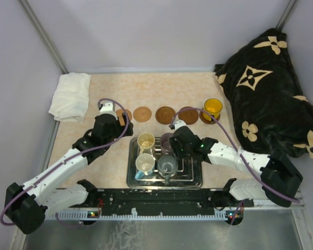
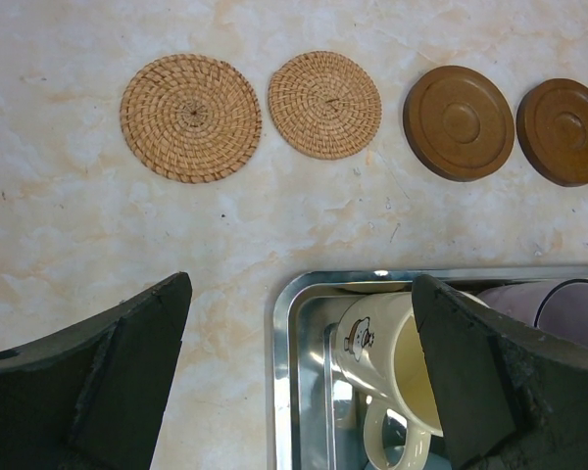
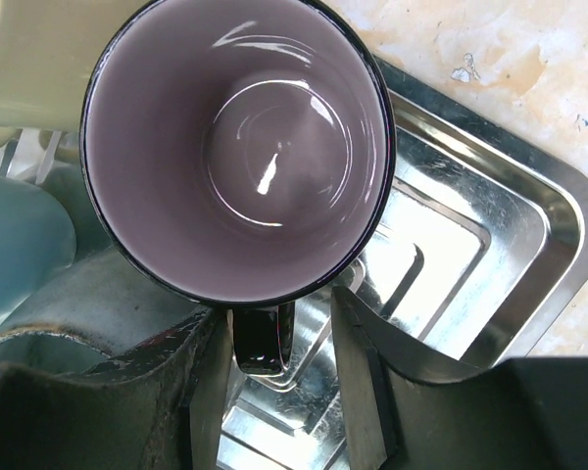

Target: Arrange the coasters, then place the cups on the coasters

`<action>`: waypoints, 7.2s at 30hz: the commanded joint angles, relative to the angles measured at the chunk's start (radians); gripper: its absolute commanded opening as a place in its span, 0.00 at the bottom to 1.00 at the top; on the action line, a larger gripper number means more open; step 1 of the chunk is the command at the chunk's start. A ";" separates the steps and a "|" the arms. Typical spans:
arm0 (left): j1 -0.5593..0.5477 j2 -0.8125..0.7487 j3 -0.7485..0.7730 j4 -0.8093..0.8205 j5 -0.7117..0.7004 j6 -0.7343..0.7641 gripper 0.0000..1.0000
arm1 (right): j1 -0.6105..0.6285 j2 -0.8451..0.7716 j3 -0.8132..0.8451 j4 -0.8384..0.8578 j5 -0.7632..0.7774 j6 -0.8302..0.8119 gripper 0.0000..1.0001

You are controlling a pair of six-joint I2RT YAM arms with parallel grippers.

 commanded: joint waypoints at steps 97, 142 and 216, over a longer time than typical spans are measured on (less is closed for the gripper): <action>0.002 0.066 0.004 0.051 0.019 0.026 1.00 | -0.359 0.400 0.362 0.212 0.305 -0.086 0.00; 0.002 0.063 -0.001 0.043 0.024 0.028 0.99 | -0.359 0.420 0.360 0.165 0.340 -0.029 0.37; 0.001 -0.035 -0.038 0.013 0.128 0.069 1.00 | 0.616 0.168 0.345 -0.576 0.425 0.799 0.42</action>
